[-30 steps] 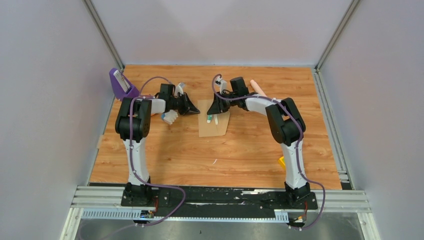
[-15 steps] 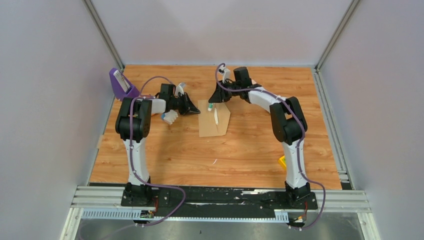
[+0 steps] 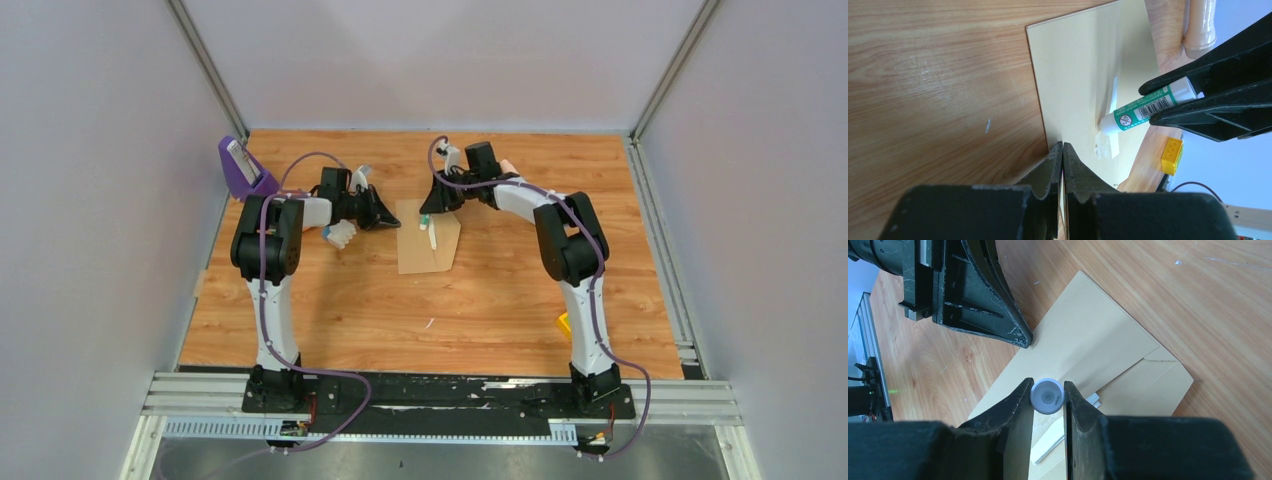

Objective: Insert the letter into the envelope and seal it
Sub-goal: Paint the envelope at the center of the board.

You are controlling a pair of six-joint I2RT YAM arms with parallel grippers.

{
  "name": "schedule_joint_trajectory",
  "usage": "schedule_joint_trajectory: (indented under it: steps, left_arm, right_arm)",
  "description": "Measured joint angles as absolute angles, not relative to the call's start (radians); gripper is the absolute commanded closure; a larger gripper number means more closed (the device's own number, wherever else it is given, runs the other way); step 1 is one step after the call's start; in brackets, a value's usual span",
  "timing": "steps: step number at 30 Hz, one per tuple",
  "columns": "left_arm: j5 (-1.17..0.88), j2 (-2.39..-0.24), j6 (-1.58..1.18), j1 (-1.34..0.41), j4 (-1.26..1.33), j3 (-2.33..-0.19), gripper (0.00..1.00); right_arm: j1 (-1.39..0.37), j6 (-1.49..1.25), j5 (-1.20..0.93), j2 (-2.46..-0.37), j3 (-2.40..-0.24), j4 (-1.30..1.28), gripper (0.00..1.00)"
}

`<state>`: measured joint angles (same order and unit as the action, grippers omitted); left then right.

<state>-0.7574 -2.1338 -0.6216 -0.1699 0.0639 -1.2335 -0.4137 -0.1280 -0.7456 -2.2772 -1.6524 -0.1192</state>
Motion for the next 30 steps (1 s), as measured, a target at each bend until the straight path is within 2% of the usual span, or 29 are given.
schedule_joint_trajectory:
  steps: [30]
  left_arm:
    - [-0.739, -2.126, -0.618, -0.181, 0.062, -1.234, 0.92]
  right_arm:
    - [-0.441, -0.041, -0.851, -2.265, -1.621, -0.151, 1.00]
